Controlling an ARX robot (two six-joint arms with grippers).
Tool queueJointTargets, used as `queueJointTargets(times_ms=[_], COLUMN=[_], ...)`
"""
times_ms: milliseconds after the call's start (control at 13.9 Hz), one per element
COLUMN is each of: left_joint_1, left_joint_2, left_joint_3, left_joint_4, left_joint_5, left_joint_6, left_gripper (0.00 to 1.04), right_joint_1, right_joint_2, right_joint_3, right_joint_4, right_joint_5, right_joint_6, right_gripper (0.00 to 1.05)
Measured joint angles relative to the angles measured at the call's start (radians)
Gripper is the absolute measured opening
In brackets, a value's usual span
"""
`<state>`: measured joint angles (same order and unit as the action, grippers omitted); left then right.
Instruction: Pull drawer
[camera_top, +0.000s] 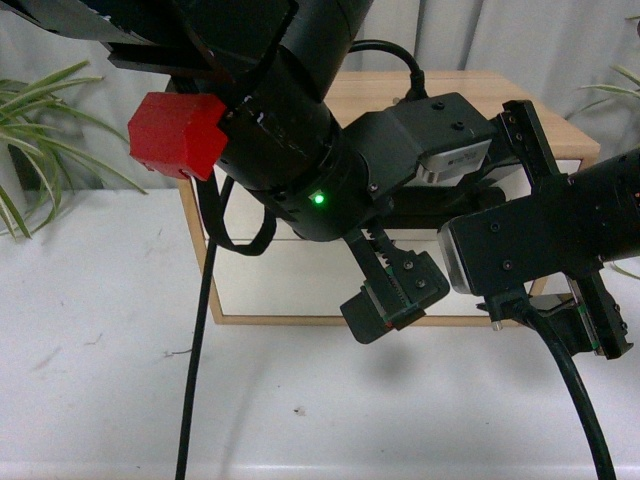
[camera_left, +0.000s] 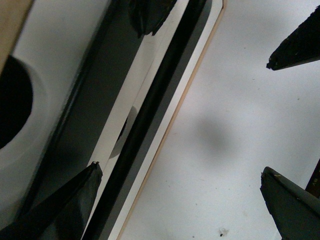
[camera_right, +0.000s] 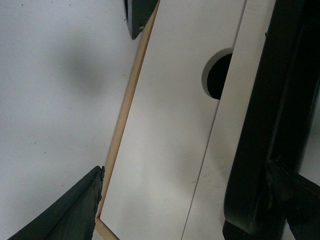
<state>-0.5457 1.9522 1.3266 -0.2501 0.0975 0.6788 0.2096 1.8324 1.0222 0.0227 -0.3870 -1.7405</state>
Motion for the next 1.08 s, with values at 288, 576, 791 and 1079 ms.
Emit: queueJointTargets(times_ms=[288,576,791,1079], left_joint_1=[-0.012,-0.027,-0.030,-0.043], left_joint_2=[0.019,0.037,0.042,0.014], left_joint_3=[0.003,0.003,0.000,-0.071], left_joint_4=[0.018,0.034,0.043,0.076], left_joint_5=[-0.002,-0.008,-0.008,0.020], left_joint_6=[0.001,0.010,0.019,0.002], left_gripper=[0.98,0.98,0.98,0.98], right_joint_1=[0.000,0.000,0.000,0.006], right_joint_2=[0.029,0.032,0.031,-0.037], right_joint_3=[-0.003,-0.022,-0.038,-0.101], right_joint_4=[0.026,0.039,0.051,-0.001], right_joint_5=[0.008,0.020,0.020,0.020], right_joint_6=[0.000,-0.015,-0.018,-0.014], right_gripper=[0.98,0.98,0.98,0.98])
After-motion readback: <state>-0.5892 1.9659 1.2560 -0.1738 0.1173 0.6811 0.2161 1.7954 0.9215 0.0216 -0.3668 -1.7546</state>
